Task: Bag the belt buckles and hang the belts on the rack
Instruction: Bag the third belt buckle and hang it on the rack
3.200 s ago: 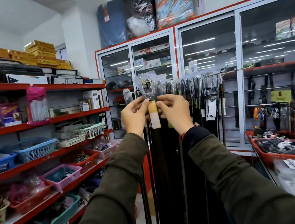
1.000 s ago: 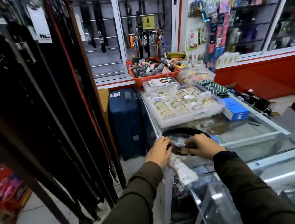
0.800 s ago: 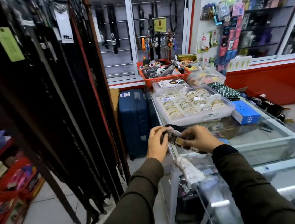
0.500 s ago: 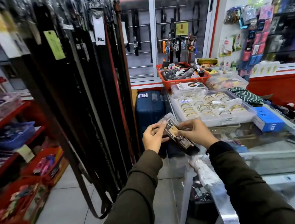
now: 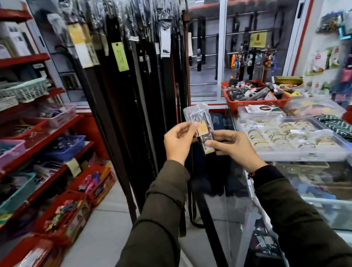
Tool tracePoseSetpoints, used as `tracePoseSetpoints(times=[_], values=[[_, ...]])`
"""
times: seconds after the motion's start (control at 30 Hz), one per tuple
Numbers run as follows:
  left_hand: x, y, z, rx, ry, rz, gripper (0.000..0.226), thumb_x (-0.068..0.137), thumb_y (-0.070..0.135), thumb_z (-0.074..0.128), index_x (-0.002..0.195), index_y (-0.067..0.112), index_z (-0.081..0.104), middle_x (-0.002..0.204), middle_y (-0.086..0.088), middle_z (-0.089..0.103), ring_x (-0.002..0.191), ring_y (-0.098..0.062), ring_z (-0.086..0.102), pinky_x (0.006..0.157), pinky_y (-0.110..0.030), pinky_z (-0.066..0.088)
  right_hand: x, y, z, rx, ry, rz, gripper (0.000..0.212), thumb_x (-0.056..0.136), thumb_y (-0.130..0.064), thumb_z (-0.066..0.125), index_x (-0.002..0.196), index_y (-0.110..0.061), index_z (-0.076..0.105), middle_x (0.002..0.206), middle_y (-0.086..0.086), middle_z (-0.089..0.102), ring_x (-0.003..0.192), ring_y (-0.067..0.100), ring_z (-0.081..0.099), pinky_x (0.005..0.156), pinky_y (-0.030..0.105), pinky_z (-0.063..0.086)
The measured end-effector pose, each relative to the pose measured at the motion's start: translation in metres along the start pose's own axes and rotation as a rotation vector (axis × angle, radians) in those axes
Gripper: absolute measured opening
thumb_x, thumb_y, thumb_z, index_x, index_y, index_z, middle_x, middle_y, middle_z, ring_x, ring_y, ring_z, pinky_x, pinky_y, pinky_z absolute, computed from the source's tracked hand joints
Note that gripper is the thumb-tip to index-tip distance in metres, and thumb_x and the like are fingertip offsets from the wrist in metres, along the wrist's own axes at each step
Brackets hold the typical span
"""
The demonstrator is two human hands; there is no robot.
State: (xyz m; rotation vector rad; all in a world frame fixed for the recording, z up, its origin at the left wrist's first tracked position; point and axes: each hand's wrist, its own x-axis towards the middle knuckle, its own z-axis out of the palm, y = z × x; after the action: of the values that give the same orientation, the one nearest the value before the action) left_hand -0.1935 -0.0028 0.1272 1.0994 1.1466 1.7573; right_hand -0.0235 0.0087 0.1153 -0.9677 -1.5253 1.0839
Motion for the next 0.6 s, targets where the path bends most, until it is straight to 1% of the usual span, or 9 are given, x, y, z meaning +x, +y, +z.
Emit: tracePoseSetpoints(times=[0.1,0.17,0.2,0.27,0.3,0.37,0.43,0.5,0.6], values=[[0.008,0.031,-0.003,-0.023,0.012,0.067,0.031,0.087,0.016,0.079,0.112,-0.001,0.073,0.108,-0.017,0.077,0.094,-0.018,0.073,0.088,-0.035,0.062,0.011,-0.022,0.012,0.071,-0.005,-0.042,0.033,0.079,-0.017,0.086,0.110,-0.009,0.077,0.106,0.013,0.079,0.102,0.022,0.076,0.080,0.032,0.064],[0.012,0.049,-0.006,-0.053,0.004,0.083,0.034,0.088,0.019,0.079,0.115,-0.001,0.073,0.108,-0.017,0.078,0.095,-0.018,0.075,0.082,-0.031,0.064,0.019,-0.042,0.023,0.116,0.018,-0.078,0.037,0.079,-0.015,0.086,0.113,-0.005,0.076,0.105,0.015,0.080,0.102,0.024,0.077,0.082,0.036,0.064],[0.014,0.057,-0.008,-0.063,-0.005,0.084,0.034,0.088,0.019,0.078,0.115,0.000,0.073,0.108,-0.017,0.078,0.095,-0.019,0.075,0.078,-0.029,0.064,0.024,-0.051,0.026,0.141,0.034,-0.099,0.034,0.078,-0.013,0.086,0.110,-0.005,0.076,0.102,0.014,0.081,0.099,0.023,0.078,0.081,0.036,0.065],[0.018,0.069,-0.012,-0.083,-0.039,0.080,0.032,0.090,0.020,0.076,0.116,0.002,0.074,0.108,-0.015,0.078,0.095,-0.020,0.076,0.075,-0.026,0.063,0.033,-0.072,0.032,0.218,0.059,-0.120,0.026,0.077,-0.008,0.086,0.101,-0.006,0.077,0.092,0.008,0.082,0.087,0.017,0.079,0.073,0.030,0.065],[0.021,0.075,-0.014,-0.095,-0.054,0.080,0.030,0.091,0.021,0.075,0.116,0.004,0.075,0.108,-0.013,0.079,0.097,-0.021,0.076,0.076,-0.026,0.063,0.038,-0.083,0.034,0.255,0.066,-0.130,0.026,0.076,-0.007,0.087,0.100,-0.005,0.076,0.089,0.007,0.083,0.082,0.015,0.079,0.070,0.027,0.064],[0.026,0.089,-0.015,-0.114,-0.070,0.087,0.028,0.091,0.022,0.074,0.115,0.008,0.076,0.111,-0.010,0.079,0.105,-0.024,0.075,0.081,-0.028,0.063,0.048,-0.102,0.036,0.287,0.062,-0.160,0.035,0.075,-0.007,0.088,0.105,0.001,0.073,0.087,0.006,0.082,0.078,0.012,0.078,0.065,0.022,0.061],[0.033,0.109,-0.014,-0.118,-0.084,0.111,0.027,0.091,0.021,0.073,0.115,0.009,0.075,0.112,-0.009,0.078,0.108,-0.023,0.074,0.081,-0.025,0.062,0.058,-0.120,0.037,0.315,0.059,-0.184,0.036,0.075,-0.006,0.087,0.107,0.002,0.072,0.083,0.002,0.082,0.074,0.009,0.078,0.062,0.018,0.059],[0.042,0.130,-0.010,-0.132,-0.101,0.142,0.027,0.092,0.015,0.072,0.117,0.006,0.073,0.107,-0.007,0.078,0.105,-0.020,0.073,0.079,-0.023,0.062,0.069,-0.136,0.038,0.337,0.055,-0.220,0.036,0.075,-0.007,0.087,0.106,0.001,0.072,0.084,0.004,0.082,0.077,0.012,0.078,0.064,0.020,0.060],[0.055,0.159,0.001,-0.136,-0.117,0.207,0.030,0.092,0.009,0.072,0.120,0.002,0.070,0.099,-0.004,0.076,0.096,-0.014,0.072,0.079,-0.021,0.062,0.084,-0.157,0.039,0.408,0.037,-0.240,0.034,0.081,-0.005,0.082,0.113,0.000,0.070,0.093,0.009,0.081,0.086,0.017,0.078,0.072,0.025,0.063]])
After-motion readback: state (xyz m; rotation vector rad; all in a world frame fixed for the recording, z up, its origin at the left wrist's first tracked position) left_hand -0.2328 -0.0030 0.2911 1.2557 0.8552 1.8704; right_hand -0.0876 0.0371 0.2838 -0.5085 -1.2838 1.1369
